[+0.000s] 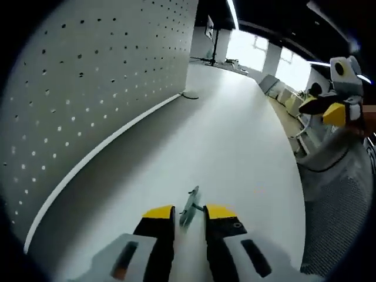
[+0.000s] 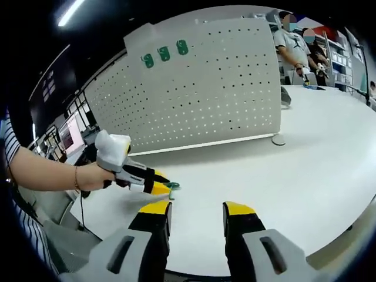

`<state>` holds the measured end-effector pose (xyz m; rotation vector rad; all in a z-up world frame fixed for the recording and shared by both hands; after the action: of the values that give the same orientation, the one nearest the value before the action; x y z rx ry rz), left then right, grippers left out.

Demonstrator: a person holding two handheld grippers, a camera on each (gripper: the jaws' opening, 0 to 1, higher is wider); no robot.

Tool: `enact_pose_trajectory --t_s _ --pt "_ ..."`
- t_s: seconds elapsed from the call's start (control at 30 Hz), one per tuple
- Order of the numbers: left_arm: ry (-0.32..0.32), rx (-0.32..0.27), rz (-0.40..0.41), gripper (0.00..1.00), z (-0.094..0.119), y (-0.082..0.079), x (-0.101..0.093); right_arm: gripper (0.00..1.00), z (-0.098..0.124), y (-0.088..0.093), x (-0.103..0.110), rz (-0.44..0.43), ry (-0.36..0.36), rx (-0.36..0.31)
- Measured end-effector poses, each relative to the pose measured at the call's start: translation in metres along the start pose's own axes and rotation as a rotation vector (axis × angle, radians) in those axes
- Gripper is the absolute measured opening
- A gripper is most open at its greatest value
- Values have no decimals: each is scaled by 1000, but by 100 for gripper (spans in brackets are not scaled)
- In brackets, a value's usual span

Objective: Insert the hook assembly into the mounting plate slot until the hook locks in place.

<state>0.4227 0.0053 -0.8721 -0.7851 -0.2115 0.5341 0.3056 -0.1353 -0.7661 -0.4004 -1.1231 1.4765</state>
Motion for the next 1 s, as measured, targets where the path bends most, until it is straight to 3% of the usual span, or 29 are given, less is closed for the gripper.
enact_pose_trajectory --t_s 0.8,1.0 --pt "-7 22 -4 12 2 -1 8 32 1 1 0 0 7 -1" --pt "-10 23 1 6 3 -2 8 31 1 1 0 -1 9 -1"
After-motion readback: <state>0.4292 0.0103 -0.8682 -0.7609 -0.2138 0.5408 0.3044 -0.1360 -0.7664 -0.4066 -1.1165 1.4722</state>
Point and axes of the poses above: the point that each gripper's makers call its tool centre point, and the gripper's own axes: z roughly backward along the fingers, x roughly to its left, y roughly out of its underside, the point moved 2 cm from there along z, roughly backward along the fingers, and after that the axes turned 8 degrees about -y, right-handed, at the moved point
